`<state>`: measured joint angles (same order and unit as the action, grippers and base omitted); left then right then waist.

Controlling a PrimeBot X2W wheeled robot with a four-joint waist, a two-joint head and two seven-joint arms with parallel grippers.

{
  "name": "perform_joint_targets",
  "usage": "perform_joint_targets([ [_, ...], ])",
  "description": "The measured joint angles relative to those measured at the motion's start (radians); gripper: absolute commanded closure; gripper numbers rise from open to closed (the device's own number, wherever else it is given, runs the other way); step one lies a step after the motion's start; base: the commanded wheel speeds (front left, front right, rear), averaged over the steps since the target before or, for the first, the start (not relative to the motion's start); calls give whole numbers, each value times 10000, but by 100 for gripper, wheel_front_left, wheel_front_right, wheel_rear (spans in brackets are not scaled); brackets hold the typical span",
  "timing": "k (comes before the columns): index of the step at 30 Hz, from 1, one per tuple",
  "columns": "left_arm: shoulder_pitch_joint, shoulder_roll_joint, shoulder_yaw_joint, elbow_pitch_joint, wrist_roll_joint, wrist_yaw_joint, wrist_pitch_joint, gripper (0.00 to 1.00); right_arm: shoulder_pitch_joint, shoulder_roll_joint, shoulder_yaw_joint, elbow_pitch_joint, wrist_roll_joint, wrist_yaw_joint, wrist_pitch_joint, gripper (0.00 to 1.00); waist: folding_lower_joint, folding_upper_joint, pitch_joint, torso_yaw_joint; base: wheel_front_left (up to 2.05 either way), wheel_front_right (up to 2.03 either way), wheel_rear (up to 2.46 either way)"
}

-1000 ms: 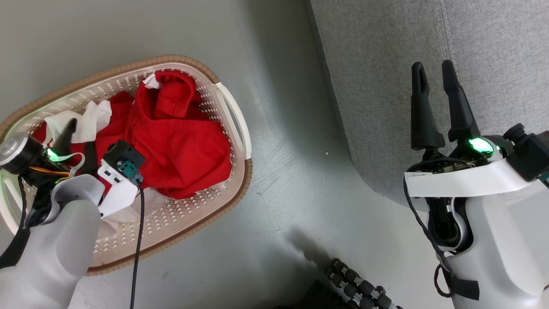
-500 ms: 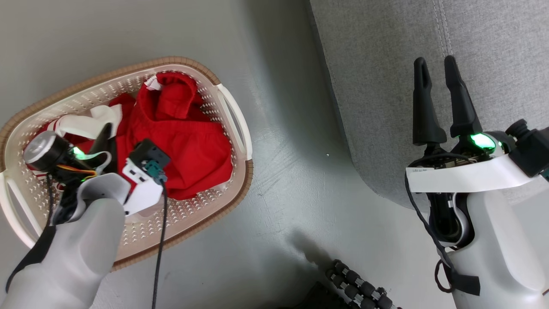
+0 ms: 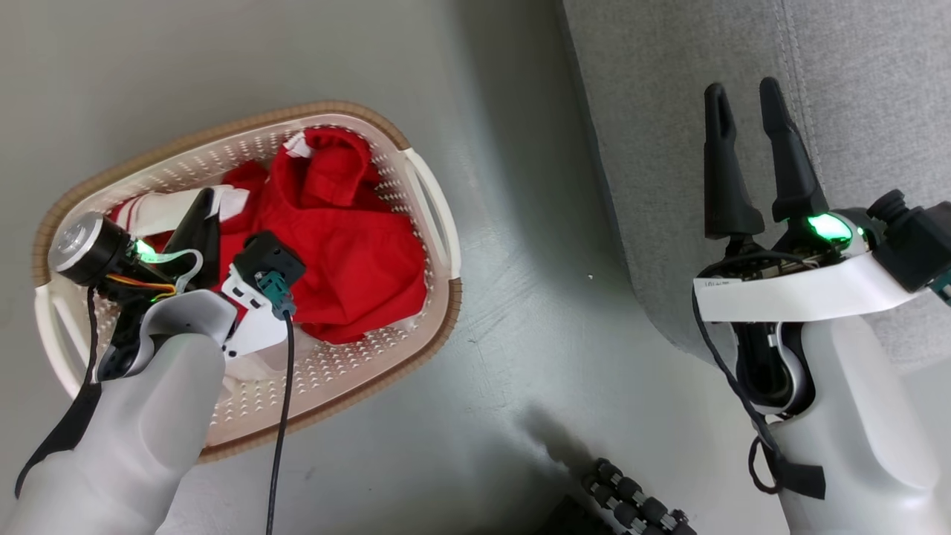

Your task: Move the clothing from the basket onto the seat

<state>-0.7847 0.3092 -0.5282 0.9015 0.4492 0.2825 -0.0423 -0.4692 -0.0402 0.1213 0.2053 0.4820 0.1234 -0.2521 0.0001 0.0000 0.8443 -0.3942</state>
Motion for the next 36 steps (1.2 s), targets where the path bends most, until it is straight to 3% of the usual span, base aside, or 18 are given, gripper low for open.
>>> perform_joint_targets([
  [9,152,-138,173,-554,-458,167,-732,100,-43,-8,-339,192,-347,0,0,0,0,0,-324,377,0,0,0],
  [24,807,-510,489,-1799,-1471,82,-1712,100,-9,-23,-706,364,-1012,0,-2,0,0,0,-1076,907,0,0,0],
  [28,875,-558,495,-2203,-1668,-36,-1795,100,-4,-25,-736,420,-1244,0,-2,0,0,0,-1327,1043,0,0,0],
  [30,886,-585,485,-2393,-1772,-207,-1810,100,16,-29,-738,449,-1331,0,-2,0,0,0,-1459,1107,0,0,0],
  [32,973,-625,393,-2543,-1956,-650,-1871,100,30,-29,-721,502,-1463,0,-2,0,0,0,-1596,1166,0,0,0],
  [36,1407,-708,416,-2828,-2336,-892,-1877,100,31,-29,-777,546,-1776,0,-2,0,0,0,-1889,1289,0,0,0],
])
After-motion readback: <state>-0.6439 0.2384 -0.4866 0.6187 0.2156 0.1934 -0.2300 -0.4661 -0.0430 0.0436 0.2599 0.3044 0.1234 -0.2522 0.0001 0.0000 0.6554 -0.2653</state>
